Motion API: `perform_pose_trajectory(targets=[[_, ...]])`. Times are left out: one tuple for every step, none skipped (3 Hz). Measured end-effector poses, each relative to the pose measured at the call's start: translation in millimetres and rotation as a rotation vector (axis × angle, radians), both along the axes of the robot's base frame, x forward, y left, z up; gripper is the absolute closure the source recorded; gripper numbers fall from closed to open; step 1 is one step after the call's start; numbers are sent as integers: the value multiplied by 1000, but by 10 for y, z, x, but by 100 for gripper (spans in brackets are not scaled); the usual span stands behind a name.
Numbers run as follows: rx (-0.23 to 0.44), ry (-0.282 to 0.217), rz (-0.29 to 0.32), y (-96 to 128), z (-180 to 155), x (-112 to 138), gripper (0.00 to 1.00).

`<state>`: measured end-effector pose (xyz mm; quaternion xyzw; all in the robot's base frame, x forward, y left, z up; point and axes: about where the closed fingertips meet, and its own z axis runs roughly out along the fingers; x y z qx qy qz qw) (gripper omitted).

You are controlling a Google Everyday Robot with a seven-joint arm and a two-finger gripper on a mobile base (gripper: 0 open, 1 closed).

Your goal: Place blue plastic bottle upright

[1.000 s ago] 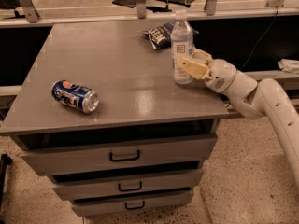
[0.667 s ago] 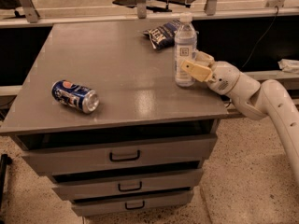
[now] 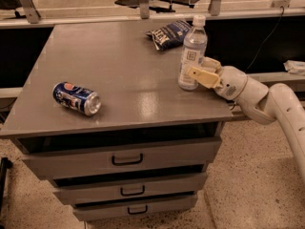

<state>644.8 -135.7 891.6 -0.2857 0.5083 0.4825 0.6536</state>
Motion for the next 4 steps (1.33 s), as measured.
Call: perform_pose_trajectory(targets=[[-10,4,10,-85,-54,-62,0],[-27,11,17,-181,-70,-123,0],[-78,38,9,-405,-75,-238,0],[-147,90,-22,-777,-28,-419,0]])
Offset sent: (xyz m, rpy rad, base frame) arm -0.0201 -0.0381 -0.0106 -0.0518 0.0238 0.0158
